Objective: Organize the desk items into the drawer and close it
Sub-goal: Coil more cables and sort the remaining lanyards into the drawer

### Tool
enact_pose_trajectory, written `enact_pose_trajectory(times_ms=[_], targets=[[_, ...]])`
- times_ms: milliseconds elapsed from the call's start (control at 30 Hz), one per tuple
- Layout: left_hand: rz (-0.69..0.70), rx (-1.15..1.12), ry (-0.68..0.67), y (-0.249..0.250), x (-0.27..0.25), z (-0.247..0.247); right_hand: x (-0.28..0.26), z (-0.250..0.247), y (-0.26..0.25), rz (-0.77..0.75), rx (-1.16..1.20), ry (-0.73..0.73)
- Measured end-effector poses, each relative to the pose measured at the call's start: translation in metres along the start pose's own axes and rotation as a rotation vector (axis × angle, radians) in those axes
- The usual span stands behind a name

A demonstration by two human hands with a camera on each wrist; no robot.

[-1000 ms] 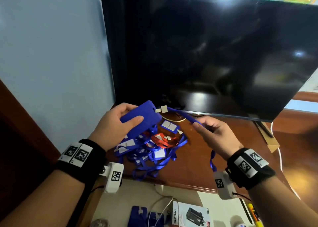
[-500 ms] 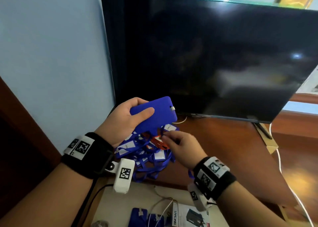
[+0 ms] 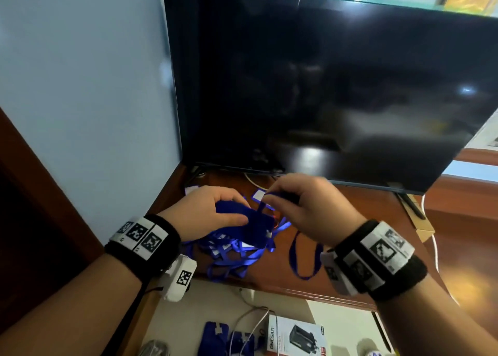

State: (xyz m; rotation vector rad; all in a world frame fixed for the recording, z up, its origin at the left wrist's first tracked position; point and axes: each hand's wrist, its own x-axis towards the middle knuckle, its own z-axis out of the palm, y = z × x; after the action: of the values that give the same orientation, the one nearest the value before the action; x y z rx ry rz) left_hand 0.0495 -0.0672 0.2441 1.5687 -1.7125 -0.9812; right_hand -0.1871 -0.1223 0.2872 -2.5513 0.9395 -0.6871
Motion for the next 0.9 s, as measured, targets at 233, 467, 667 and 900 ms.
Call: enact_pose_trajectory(times_ms=[233, 467, 667, 900], targets=[[0.183, -0.311, 0.002, 0.025, -0.019, -0.015, -0.008, 0.034, 0.031, 0.079, 0.224, 0.071], [0.084, -0.004, 0.355, 0.008, -0.005, -0.026, -0.039, 0.082, 0.000, -0.034, 0.171, -0.204], [-0.082, 0.242, 0.009, -0.012, -0.013, -0.007, -0.009, 0.030, -0.008, -0.098, 0.007, -0.052], [0.117, -0.078, -0.151, 0.022, -0.037, -0.016, -0.004, 0.026, 0.016, 0.080, 0.373, 0.056]])
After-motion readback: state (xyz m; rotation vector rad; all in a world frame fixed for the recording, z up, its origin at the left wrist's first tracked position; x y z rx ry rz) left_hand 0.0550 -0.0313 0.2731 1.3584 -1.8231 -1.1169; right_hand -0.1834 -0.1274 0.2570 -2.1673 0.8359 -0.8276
